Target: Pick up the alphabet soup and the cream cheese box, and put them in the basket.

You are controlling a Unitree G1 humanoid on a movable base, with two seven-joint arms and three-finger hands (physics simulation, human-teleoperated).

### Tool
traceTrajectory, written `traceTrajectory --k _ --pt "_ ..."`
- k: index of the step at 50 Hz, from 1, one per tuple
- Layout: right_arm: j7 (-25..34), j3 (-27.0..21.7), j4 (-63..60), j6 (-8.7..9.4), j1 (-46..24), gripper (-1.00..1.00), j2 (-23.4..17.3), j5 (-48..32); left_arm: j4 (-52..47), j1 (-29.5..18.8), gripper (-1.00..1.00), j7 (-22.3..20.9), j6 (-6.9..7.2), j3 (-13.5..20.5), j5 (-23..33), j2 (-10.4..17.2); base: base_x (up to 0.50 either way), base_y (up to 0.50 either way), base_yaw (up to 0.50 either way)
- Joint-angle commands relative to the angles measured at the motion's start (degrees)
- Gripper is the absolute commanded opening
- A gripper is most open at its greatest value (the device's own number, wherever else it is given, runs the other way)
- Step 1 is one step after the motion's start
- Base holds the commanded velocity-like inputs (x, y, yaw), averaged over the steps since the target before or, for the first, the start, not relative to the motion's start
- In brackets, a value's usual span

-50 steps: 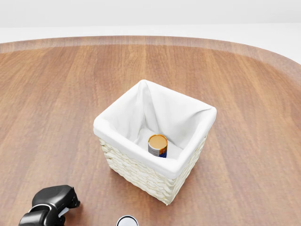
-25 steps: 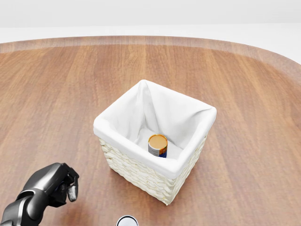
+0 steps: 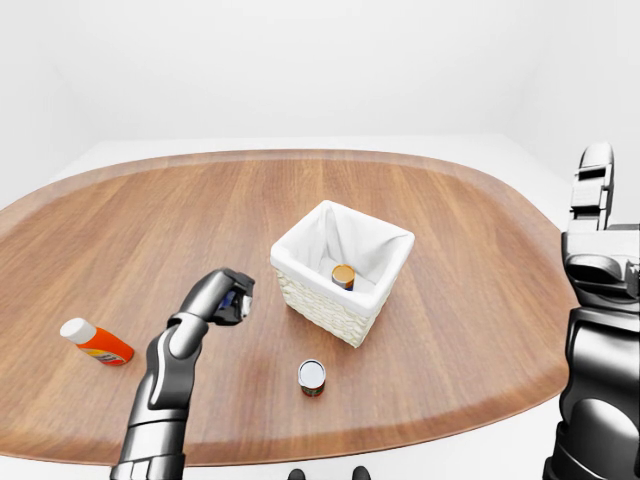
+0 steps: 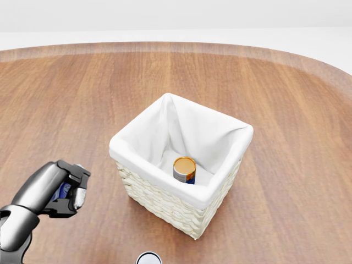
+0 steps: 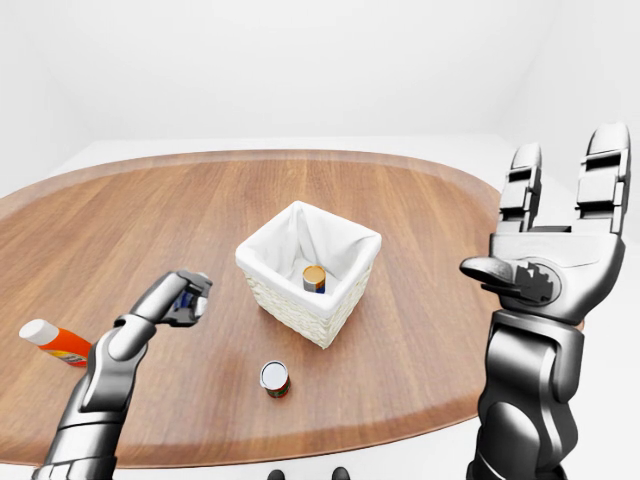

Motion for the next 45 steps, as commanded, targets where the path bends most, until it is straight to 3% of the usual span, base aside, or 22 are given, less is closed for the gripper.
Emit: traceTrajectory --k 1,15,35,38,45 --pt "0.68 0.39 0.13 0.00 0.11 1.00 0.42 -0.95 -16.49 0.91 -1.00 -4.35 -0.01 3.27 -0.89 -0.87 0.00 0.00 0.00" --pt "0.97 0.68 -0.10 0.00 0.23 1.00 0.78 -1.61 -27.48 0.80 -1.00 -6.97 -0.01 4.29 -4.41 -1.61 0.00 0.00 0.00" --pt "2.63 1.65 0.53 0.00 0.58 1.00 1.66 -3.81 -38.66 -4.54 -1.00 -9.25 -0.01 3.00 -7.19 -1.73 0.00 0.00 0.00" --pt "2.72 1.58 0.50 0.00 0.54 1.00 1.72 -3.88 -40.50 -5.12 -1.00 -9.91 1.19 2.18 -7.16 -2.14 0.00 0.00 0.00" --pt "2.58 1.70 0.25 0.00 0.50 1.00 1.82 -3.90 -40.51 -6.53 -1.00 -10.23 1.33 0.63 -6.32 -2.64 0.00 0.00 0.00"
